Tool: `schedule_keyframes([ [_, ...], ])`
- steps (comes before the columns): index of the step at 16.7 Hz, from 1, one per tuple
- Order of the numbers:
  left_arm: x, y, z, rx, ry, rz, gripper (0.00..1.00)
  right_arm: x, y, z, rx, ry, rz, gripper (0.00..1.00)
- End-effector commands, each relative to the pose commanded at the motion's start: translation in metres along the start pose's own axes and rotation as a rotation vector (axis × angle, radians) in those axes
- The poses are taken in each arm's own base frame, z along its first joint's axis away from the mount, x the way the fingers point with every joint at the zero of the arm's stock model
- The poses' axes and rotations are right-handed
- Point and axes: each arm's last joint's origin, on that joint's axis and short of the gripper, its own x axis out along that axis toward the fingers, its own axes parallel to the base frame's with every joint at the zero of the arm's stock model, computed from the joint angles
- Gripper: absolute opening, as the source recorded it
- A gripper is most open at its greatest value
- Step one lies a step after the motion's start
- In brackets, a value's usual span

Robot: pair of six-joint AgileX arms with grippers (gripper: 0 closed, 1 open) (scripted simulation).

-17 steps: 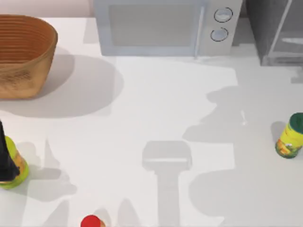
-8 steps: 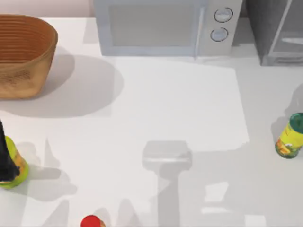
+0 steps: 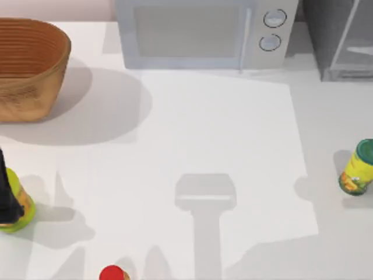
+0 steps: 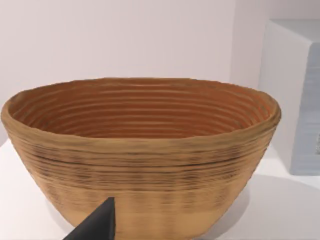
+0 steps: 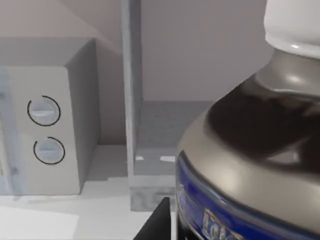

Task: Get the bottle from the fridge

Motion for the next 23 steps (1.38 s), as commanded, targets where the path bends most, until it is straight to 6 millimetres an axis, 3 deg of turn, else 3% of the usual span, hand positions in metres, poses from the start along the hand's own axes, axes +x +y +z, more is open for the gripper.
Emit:
schedule_keyframes([
  [4, 0.000, 0.000, 0.000, 0.000, 0.000, 0.000, 1.00, -0.008, 0.003, -0.024, 0.003, 0.006, 0.008, 0.00],
  [11, 0.000, 0.000, 0.000, 0.000, 0.000, 0.000, 1.00, -0.009, 0.003, -0.026, 0.004, 0.003, 0.009, 0.00],
  [14, 0.000, 0.000, 0.000, 0.000, 0.000, 0.000, 1.00, -0.009, 0.008, -0.006, -0.006, -0.065, 0.035, 0.00],
  [18, 0.000, 0.000, 0.000, 0.000, 0.000, 0.000, 1.00, -0.004, 0.025, 0.042, 0.007, -0.214, 0.093, 0.00],
  [21, 0.000, 0.000, 0.000, 0.000, 0.000, 0.000, 1.00, 0.014, 0.050, 0.069, 0.047, -0.249, 0.135, 0.00],
  [23, 0.000, 0.000, 0.000, 0.000, 0.000, 0.000, 1.00, 0.031, 0.075, 0.075, 0.073, -0.222, 0.155, 0.00],
])
